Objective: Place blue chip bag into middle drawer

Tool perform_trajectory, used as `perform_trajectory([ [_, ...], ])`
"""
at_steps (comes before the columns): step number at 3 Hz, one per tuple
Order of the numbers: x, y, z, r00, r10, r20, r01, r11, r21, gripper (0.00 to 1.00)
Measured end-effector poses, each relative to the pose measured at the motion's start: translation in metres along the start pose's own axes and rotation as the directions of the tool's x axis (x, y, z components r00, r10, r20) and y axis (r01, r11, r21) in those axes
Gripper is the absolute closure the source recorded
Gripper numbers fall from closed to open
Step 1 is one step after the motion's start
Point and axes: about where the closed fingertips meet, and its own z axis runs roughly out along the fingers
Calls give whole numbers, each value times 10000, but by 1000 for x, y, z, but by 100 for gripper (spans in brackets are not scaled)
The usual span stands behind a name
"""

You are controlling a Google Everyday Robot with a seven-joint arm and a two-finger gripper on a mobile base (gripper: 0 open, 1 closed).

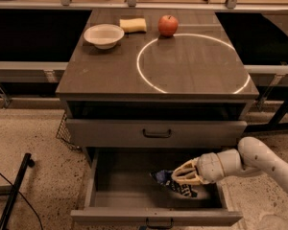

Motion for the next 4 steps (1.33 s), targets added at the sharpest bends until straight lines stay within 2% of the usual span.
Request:
perform_trajectory([
  [1, 0, -2, 5, 9993, 48, -380, -34, 9993, 371, 82],
  [2, -3, -7, 5, 9992, 21, -389, 29, 9918, 1281, 60],
  [3, -4, -13, 4, 9994, 150, -306, -84, 9786, 2054, 29],
  [4, -4, -15, 5, 9993, 305, -232, -244, 9736, 2270, 6],
])
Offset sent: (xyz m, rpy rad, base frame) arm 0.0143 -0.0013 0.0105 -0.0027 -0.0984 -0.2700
